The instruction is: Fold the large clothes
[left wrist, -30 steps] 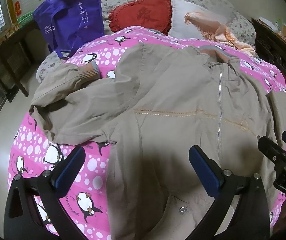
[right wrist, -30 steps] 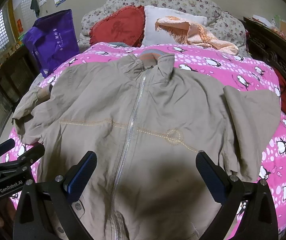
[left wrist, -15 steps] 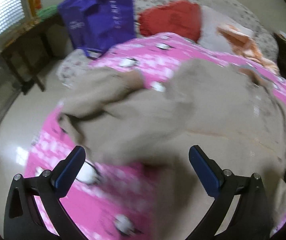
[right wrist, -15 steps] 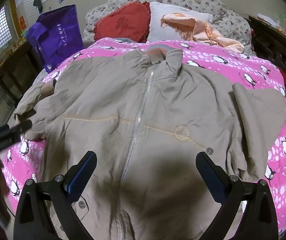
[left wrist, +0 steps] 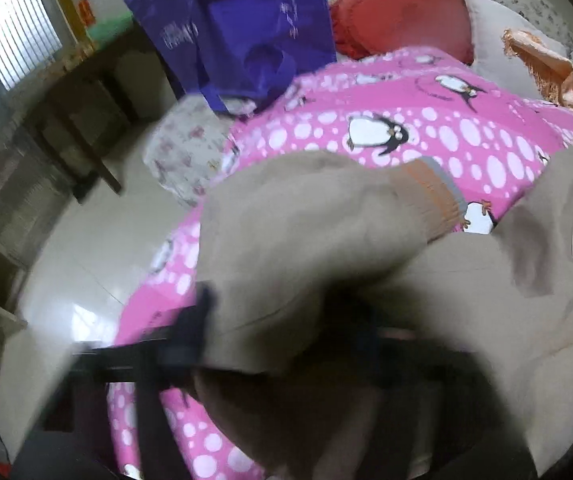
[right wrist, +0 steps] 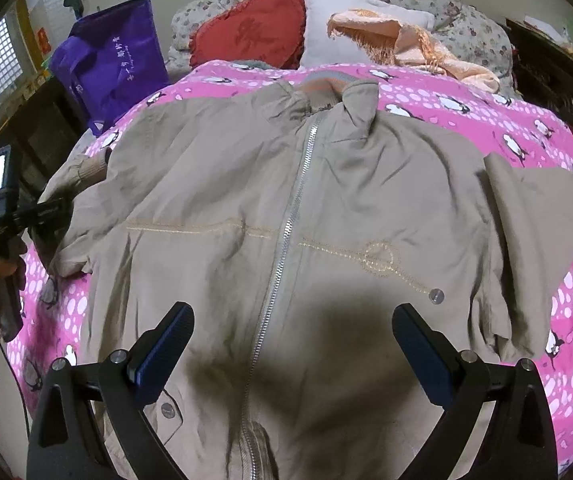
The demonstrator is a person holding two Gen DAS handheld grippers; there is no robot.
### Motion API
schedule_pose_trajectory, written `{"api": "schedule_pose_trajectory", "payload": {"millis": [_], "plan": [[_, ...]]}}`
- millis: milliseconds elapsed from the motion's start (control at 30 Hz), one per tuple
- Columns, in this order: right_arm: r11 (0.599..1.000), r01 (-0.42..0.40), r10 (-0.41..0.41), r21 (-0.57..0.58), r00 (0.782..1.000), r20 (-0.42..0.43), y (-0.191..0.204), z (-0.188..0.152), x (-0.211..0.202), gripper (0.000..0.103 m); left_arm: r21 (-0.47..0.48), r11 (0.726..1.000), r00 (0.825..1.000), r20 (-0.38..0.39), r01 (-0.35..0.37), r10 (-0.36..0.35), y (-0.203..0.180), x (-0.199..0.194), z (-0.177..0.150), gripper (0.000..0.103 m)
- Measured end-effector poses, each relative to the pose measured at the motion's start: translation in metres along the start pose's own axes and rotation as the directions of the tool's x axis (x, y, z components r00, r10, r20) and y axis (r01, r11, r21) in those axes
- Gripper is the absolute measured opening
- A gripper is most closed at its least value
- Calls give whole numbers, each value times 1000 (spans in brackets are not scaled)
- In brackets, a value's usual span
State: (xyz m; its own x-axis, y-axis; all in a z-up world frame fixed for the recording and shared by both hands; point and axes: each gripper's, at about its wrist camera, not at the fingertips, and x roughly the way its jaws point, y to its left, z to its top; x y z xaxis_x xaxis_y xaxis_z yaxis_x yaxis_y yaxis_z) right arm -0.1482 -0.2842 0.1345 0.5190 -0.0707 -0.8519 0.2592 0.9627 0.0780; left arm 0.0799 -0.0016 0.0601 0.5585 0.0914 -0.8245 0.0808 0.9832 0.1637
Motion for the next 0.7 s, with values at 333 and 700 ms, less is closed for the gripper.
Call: {"api": "schedule_pose_trajectory", "payload": {"millis": [333,700], "plan": [[999,7,-7,31,1000,24,-17,1,-8,100,-59,924,917,164,377,-364,0,-137,28,7],[988,42,-53,147,996,72,-78,-13,-39,100,90,668,655,137,739,-743,-126,-227,25,9]]}}
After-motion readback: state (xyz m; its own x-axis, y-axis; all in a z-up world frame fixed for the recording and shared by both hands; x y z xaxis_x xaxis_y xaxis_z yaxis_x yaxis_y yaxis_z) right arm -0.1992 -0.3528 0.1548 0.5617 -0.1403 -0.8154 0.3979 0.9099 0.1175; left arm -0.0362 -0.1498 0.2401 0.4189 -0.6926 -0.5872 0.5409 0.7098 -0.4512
